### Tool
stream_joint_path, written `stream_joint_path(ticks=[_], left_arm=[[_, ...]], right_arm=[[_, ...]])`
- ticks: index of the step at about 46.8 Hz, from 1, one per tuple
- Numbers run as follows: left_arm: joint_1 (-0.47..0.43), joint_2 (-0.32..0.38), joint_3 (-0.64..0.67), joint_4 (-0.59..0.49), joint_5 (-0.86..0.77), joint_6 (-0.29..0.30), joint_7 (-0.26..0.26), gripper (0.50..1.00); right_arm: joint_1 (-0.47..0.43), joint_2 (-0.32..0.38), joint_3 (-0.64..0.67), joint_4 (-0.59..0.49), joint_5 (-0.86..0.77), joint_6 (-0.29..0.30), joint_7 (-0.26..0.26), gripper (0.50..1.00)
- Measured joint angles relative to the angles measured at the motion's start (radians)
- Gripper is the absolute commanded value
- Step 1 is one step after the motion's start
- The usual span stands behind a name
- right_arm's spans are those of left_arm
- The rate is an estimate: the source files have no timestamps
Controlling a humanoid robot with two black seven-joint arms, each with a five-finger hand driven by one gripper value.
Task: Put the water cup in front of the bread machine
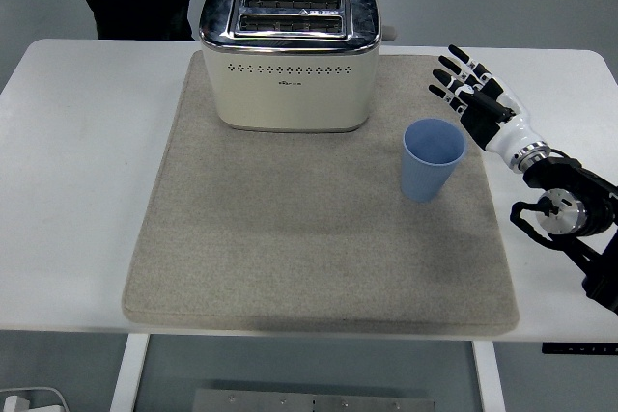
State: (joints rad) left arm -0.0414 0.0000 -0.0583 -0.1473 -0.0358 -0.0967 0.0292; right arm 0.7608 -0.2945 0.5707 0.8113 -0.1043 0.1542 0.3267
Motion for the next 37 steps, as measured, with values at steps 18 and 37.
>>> stream_joint_path(ticks=[18,37], left_arm=[[0.0,0.0,0.0,-0.002,-0.001,0.0,0.0,1.0],[-0.004,0.0,0.0,-0.002,-0.001,0.0,0.0,1.0]], right_arm=[[-0.007,-0.001,-0.001,0.003,0.0,0.02,0.0,0.913],[-0.03,-0.17,-0.034,0.018,0.0,0.132,0.0,0.913]])
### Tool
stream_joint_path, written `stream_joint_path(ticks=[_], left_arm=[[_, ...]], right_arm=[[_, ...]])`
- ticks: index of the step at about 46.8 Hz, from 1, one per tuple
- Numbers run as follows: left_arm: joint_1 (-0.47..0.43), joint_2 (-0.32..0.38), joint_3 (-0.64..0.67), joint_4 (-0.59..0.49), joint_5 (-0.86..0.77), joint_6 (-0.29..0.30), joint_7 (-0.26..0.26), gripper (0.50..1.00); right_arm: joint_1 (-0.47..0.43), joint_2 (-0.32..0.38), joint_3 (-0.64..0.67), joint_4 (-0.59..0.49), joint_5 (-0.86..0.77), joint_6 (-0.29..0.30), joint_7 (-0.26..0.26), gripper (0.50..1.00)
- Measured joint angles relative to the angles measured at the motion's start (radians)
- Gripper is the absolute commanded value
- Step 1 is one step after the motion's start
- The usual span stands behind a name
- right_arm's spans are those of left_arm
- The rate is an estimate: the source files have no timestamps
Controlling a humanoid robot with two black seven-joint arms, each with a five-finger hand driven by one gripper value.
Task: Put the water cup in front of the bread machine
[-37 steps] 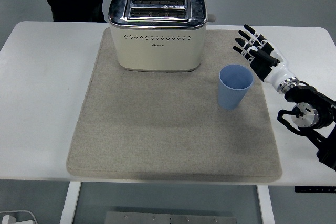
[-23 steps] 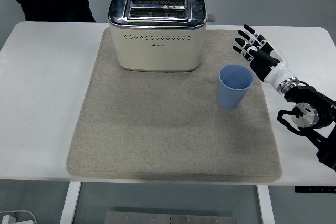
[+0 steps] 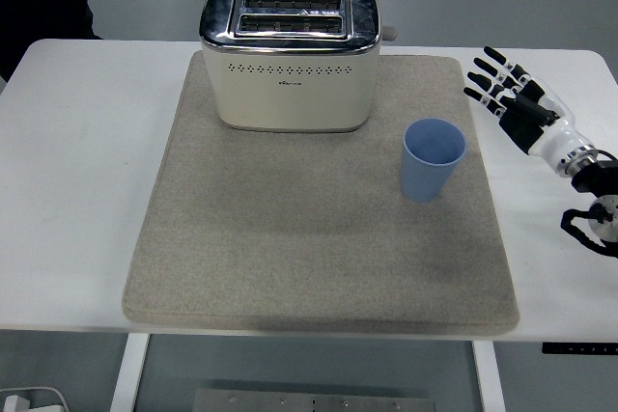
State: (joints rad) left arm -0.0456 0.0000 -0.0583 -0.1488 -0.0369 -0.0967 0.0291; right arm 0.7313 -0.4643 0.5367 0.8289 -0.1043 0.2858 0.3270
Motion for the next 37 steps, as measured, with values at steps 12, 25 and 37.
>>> stream_joint_path(ticks=[12,25,37], left_arm=[[-0.007,0.0,0.0,-0.001,0.0,0.0,0.006,1.0],[-0.007,0.0,0.0,-0.002,0.0,-0.003,0.02,1.0],[-0.008,0.0,0.0,-0.002,0.0,-0.003,0.02,1.0]], right_arm=[[-0.095,-0.15,-0.04,0.073,-0.054,0.106,0.01,0.913],[-0.143,-0.256,-0.038,0.155,-0.218,0.129,0.09,0.915],[-0.145,-0.259,-0.026,0.223,-0.23,0.112,0.164,0.915]])
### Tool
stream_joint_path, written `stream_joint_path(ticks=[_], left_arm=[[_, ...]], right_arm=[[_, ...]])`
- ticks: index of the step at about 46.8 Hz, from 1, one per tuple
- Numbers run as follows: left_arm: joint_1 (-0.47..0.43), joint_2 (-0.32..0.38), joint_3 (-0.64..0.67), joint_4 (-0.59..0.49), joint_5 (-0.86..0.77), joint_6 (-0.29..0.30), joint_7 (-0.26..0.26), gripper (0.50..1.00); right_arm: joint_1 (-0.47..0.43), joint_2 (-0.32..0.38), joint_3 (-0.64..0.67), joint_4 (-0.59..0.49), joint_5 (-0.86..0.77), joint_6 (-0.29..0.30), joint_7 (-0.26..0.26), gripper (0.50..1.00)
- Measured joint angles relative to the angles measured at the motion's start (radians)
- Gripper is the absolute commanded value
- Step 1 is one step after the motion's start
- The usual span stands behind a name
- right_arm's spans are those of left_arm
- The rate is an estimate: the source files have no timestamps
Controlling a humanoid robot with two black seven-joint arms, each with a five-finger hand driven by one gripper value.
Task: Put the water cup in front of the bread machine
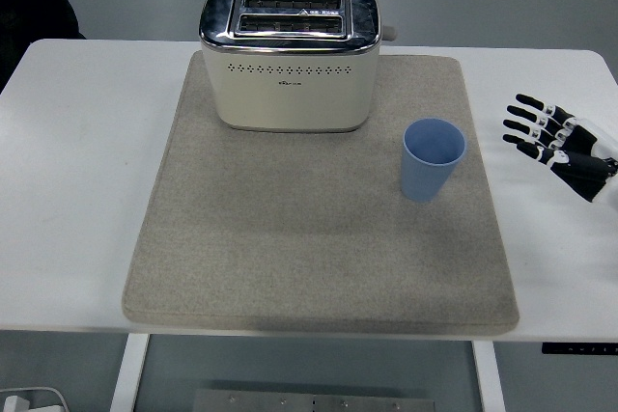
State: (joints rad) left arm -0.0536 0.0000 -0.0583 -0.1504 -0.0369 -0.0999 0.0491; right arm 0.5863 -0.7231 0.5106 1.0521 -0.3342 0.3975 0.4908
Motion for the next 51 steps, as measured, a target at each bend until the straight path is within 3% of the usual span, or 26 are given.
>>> stream_joint_path(ticks=[23,51], left_arm=[[0.001,0.0,-0.002,0.001,0.0,0.001,0.0,1.0],[0.0,0.0,-0.002,0.001,0.0,0.002,0.0,1.0]], right_arm=[[-0.034,0.101,0.01,0.04,-0.132,-0.121,0.07,0.913],[-0.068,0.198,0.01,0.042,-0.183,-0.177,0.097,0.913]])
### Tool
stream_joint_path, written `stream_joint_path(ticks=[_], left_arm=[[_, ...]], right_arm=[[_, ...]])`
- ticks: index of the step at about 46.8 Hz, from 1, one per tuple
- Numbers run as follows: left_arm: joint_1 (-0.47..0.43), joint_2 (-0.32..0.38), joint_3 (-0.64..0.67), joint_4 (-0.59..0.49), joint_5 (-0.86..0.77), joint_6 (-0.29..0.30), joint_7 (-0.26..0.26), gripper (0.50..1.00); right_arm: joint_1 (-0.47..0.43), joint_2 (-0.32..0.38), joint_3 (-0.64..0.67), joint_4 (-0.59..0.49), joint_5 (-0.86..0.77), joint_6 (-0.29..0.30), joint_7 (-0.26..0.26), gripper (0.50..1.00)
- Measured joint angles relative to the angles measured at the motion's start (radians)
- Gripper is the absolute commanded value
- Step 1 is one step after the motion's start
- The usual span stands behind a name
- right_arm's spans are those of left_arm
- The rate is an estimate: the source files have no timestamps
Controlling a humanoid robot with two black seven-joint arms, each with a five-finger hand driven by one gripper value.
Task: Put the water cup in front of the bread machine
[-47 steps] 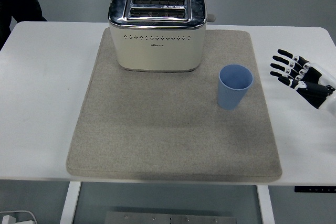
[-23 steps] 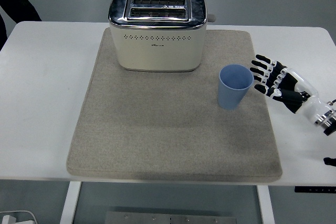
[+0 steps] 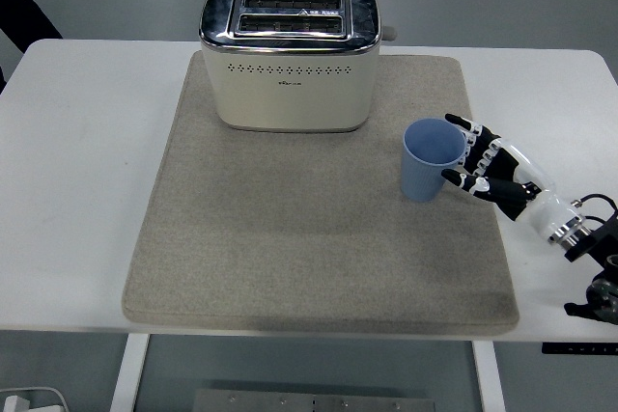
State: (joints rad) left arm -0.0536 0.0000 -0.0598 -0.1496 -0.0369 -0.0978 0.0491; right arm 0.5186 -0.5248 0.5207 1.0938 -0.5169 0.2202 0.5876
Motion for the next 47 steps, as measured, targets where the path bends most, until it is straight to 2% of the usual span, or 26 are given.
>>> stream_joint_path(ticks=[8,25,33,47], left_arm=[[0.001,0.0,0.0,0.001,0.0,0.0,0.0,1.0],[0.001,0.0,0.001,-0.001,0.0,0.001,0.0,1.0],[0.001,0.0,0.0,-0.001,0.0,0.001,0.0,1.0],[0.001,0.0,0.001,0.0,0.0,0.001,0.0,1.0]], right_arm=[[0.003,0.025,0.0,-0.007,-0.001,-0.001,0.0,0.913],[0.004,0.03,-0.001,-0.024,-0.001,-0.001,0.0,0.915],[0.004,0.075,-0.007,-0.047,-0.003,-0.001,0.0,0.913],[0.007,0.09,-0.006,-0.052,-0.003,-0.001,0.0,0.913]])
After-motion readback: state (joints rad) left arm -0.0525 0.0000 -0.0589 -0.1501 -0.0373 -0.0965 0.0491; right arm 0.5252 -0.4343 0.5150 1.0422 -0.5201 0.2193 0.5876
